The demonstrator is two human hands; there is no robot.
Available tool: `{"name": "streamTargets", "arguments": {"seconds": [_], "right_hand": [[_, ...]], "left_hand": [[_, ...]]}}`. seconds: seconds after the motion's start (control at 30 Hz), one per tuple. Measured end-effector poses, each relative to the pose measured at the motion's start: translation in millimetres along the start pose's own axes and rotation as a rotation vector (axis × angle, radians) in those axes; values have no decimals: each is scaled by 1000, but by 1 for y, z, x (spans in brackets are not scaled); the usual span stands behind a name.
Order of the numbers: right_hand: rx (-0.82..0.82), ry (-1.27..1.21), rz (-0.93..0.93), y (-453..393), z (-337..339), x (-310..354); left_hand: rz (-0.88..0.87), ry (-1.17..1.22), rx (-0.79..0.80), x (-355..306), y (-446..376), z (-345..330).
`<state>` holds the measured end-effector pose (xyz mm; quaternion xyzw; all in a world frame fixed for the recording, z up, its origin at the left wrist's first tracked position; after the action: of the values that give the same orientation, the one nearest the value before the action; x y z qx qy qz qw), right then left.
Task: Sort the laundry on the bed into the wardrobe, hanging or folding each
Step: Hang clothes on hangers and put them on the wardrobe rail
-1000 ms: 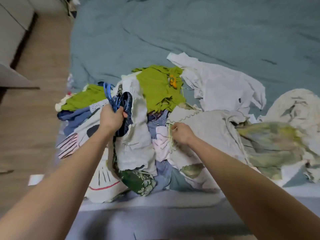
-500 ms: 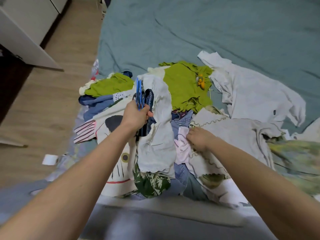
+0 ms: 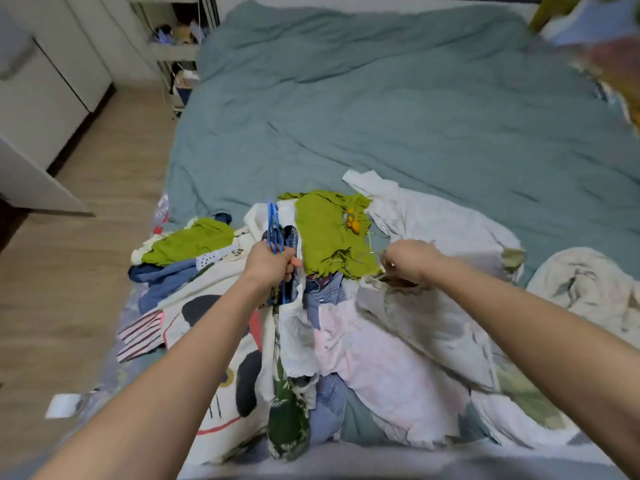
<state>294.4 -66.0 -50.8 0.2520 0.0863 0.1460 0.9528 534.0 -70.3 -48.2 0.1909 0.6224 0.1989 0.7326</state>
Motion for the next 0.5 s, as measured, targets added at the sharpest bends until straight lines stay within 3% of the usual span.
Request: {"name": "streamTargets", "arguments": {"seconds": [0.2, 0.4, 0.5], "right_hand": [[-359, -115, -536, 75, 80, -100], [-515, 121, -671, 87, 99, -120], [-532, -343, -766, 55, 57, -141]], "left_hand": [[-15, 18, -21, -34, -4, -7], [-34, 150, -13, -62, -26, -6], [-20, 157, -10, -63, -39, -17]]}}
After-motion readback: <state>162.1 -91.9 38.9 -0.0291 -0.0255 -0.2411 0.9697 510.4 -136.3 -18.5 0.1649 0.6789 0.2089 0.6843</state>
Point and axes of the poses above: each hand's wrist, its own y-axis away from the middle knuckle, its own z-axis out of the back of the hand, x = y × z, the point moved 8 cm from there along -y, towards the middle knuckle, and after that the axes turned 3 degrees about z, right-handed, at the moved point
